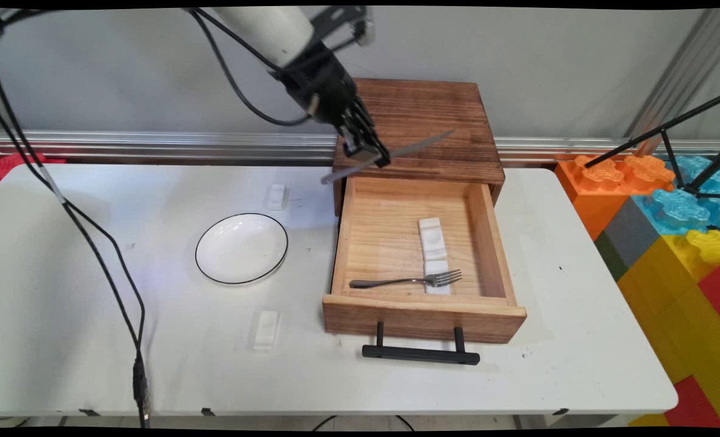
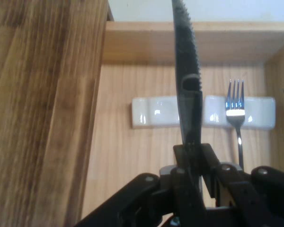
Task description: Place the picked object into the drawer
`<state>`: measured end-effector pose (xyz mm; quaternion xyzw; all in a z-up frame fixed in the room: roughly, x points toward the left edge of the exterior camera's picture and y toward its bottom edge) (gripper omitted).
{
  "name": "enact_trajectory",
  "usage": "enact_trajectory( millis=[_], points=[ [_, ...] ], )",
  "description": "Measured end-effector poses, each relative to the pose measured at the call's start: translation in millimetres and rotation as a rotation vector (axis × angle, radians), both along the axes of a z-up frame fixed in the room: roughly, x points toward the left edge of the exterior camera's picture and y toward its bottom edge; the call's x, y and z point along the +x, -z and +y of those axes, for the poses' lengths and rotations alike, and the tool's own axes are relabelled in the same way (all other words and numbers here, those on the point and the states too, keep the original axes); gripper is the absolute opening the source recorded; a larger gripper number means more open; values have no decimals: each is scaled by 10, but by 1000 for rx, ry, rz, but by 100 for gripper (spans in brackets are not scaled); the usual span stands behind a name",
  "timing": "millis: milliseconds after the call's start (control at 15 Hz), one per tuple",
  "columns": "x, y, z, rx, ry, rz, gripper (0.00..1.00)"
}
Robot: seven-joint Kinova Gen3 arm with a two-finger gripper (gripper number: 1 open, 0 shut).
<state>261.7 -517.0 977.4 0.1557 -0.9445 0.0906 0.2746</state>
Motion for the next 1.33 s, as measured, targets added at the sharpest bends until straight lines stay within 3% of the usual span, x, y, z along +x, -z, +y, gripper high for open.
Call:
enact_trajectory(
  millis=[733, 1333],
  points=[
    [-439, 1114, -315, 28, -29, 42, 0],
    [-541, 1704, -511, 21, -31, 50, 0]
  ],
)
